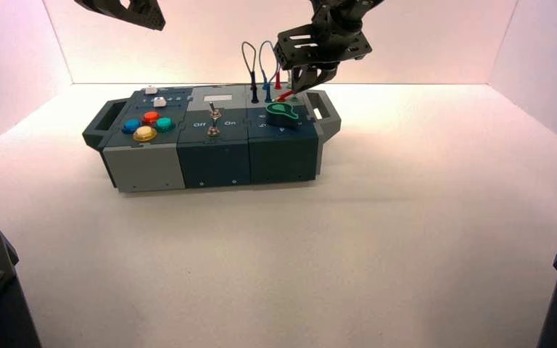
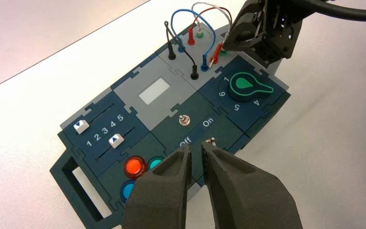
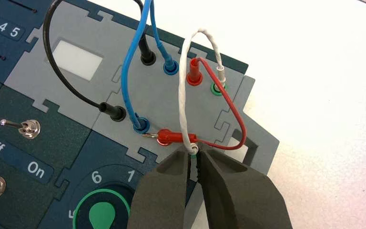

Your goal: Insert the white wire.

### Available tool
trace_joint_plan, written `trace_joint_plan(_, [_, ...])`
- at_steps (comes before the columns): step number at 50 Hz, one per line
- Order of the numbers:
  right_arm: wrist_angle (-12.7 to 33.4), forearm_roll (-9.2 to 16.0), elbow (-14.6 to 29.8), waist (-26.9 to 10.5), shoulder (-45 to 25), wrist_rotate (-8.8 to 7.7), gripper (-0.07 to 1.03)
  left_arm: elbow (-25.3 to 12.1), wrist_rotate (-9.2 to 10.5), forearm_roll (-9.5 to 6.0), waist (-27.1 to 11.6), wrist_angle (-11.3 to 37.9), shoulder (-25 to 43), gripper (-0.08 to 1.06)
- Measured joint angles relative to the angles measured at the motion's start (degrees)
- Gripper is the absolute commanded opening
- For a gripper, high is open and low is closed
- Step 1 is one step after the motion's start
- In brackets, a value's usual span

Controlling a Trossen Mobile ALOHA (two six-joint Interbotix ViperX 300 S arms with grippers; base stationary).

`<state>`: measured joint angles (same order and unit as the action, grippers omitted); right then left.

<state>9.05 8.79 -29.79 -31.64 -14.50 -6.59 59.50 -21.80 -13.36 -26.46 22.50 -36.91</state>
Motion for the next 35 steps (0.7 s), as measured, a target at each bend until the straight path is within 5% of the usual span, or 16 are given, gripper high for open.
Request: trace_joint_plan(35, [-0.44,0.0,0.44,-0.18,-2.37,0.09,-0.03,0.0,0.09,-0.09,0.0,0.0,0.0,0.14])
